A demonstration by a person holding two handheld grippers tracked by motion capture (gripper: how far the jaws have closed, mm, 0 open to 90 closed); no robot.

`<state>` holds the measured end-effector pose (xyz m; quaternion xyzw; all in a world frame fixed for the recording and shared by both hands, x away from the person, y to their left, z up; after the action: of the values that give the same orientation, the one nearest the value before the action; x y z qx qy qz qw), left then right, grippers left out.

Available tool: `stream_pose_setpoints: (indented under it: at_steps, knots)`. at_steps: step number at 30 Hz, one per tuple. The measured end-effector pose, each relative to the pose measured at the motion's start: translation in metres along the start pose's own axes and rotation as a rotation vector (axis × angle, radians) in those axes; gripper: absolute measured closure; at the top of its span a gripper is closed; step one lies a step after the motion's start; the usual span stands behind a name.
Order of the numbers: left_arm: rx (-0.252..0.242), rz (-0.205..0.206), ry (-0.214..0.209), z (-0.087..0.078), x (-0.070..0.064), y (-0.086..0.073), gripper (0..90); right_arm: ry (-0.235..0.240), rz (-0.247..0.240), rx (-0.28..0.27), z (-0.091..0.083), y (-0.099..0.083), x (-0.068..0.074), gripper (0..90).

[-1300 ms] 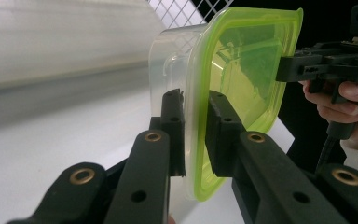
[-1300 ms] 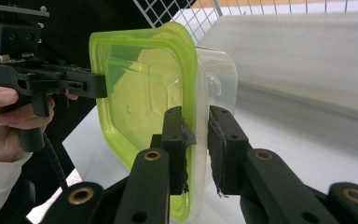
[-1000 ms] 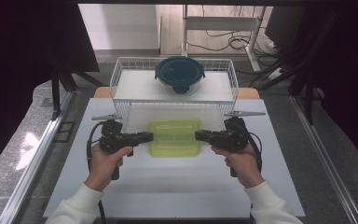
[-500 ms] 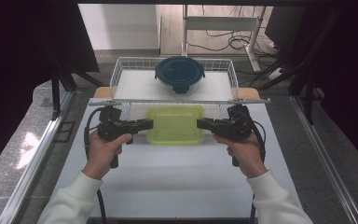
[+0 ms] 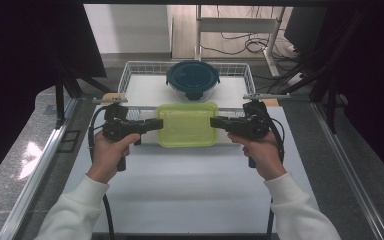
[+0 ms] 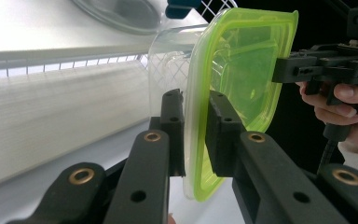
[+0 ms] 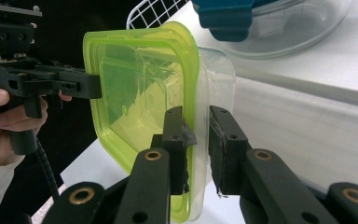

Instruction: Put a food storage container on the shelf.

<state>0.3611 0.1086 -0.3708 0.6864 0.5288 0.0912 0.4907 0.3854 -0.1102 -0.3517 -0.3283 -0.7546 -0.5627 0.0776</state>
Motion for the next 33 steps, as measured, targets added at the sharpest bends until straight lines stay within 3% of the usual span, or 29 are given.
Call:
stream_pose_setpoints:
  at_steps: [33]
  knots:
    - [-0.045, 0.048, 0.027, -0.009, -0.011, 0.067, 78.6, 0.010, -0.041, -0.064, -0.009, 0.061, -0.003, 77.5]
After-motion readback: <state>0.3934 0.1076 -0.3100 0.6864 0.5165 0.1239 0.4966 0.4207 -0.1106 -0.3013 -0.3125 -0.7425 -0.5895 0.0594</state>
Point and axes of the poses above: each handheld gripper's, and its own axes: z roughly forward along the jaws, y roughly out of its top, x roughly to its left, the point moved 8 cm from there along z, roughly forward along the jaws, and after that the axes turned 15 degrees about y, right-handed, at the moved point
